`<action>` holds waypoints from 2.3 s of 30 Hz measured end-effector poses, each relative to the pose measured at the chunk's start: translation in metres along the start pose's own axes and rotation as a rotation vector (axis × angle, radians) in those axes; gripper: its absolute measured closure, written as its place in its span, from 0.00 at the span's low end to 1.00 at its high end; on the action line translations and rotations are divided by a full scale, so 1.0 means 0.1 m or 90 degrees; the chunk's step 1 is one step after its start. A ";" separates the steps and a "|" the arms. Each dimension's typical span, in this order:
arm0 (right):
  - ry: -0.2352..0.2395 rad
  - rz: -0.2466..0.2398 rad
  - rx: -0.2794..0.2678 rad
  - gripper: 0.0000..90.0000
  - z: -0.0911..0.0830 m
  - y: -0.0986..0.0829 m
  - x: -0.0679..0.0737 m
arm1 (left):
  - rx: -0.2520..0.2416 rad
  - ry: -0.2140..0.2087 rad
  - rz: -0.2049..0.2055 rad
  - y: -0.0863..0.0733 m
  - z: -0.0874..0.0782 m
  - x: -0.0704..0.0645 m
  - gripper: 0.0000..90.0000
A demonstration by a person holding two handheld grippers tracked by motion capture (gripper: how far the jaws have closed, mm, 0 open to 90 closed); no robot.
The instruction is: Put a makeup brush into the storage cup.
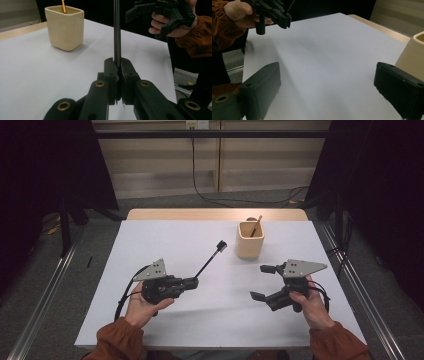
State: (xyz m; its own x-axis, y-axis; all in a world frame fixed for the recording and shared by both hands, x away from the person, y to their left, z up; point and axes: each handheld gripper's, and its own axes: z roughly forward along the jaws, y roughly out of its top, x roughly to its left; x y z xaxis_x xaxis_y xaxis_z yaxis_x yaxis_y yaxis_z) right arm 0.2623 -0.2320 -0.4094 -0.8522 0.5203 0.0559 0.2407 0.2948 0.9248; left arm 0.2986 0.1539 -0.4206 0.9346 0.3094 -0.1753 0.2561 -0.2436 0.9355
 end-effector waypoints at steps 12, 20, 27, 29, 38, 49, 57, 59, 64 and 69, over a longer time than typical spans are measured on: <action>0.050 0.035 -0.031 0.08 0.01 0.04 0.02 | -0.012 -0.006 0.001 0.01 0.04 -0.03 0.95; 0.074 0.048 -0.042 0.08 0.06 0.06 0.01 | -0.007 -0.007 0.001 0.01 0.07 -0.05 0.95; 0.110 0.048 -0.055 0.08 0.11 0.10 0.02 | -0.005 -0.020 -0.003 0.04 0.13 -0.11 0.95; 0.113 0.049 -0.054 0.10 0.13 0.12 0.03 | -0.005 -0.023 0.002 0.06 0.15 -0.13 0.95; 0.124 0.043 -0.046 0.16 0.23 0.24 0.07 | -0.007 -0.033 0.002 0.08 0.23 -0.17 0.95; 0.130 0.017 -0.047 0.10 0.40 0.39 0.17 | -0.007 -0.032 0.003 0.08 0.25 -0.19 0.95; 0.134 0.030 -0.083 0.30 0.48 0.45 0.12 | -0.006 -0.032 0.006 0.07 0.28 -0.19 0.95; 0.141 0.033 -0.086 0.40 0.50 0.45 0.12 | -0.003 -0.033 0.011 0.06 0.29 -0.18 0.95; 0.141 0.049 -0.100 0.51 0.50 0.48 0.10 | -0.002 -0.032 0.012 0.06 0.30 -0.19 0.95; 0.138 0.064 -0.108 0.56 0.50 0.50 0.07 | 0.002 -0.035 0.014 0.05 0.31 -0.20 0.95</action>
State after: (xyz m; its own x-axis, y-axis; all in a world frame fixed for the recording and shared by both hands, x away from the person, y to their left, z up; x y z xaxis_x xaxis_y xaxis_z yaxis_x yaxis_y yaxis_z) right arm 0.2919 -0.1739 -0.3813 -0.9120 0.3508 0.2128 0.2632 0.1023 0.9593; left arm 0.2886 0.1177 -0.4222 0.9521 0.2535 -0.1709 0.2358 -0.2531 0.9383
